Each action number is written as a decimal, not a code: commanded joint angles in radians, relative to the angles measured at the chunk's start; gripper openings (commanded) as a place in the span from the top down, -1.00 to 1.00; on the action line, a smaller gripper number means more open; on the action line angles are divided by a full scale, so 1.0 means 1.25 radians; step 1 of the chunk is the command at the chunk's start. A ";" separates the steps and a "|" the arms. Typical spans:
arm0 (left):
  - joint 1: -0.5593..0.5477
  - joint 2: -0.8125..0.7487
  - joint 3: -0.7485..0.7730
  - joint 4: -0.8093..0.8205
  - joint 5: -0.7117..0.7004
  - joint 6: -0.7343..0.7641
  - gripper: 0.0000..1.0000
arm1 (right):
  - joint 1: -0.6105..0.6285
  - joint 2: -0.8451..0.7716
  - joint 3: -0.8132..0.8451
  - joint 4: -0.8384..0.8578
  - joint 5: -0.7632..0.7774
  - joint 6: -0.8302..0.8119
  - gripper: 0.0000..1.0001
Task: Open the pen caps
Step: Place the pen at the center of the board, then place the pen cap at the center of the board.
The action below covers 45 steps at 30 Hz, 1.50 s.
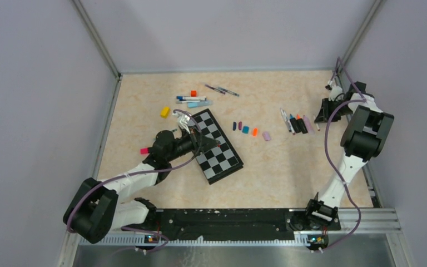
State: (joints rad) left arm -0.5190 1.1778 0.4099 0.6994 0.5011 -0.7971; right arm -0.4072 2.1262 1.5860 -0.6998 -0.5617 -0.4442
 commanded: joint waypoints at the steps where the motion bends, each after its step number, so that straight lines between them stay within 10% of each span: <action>1: -0.003 0.010 0.001 0.050 0.009 0.013 0.99 | 0.010 0.016 0.033 -0.022 -0.007 0.004 0.54; 33: -0.066 0.025 0.047 0.028 0.009 -0.005 0.99 | 0.010 -0.261 -0.117 -0.034 -0.171 -0.066 0.16; 45: -0.233 0.385 0.498 -0.302 -0.064 0.148 0.98 | 0.015 -0.609 -0.514 0.278 -0.281 0.137 0.09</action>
State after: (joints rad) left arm -0.7563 1.5291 0.8188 0.5110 0.4770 -0.7254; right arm -0.3943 1.5036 1.0576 -0.5674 -0.8757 -0.3923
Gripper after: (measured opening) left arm 0.082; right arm 0.426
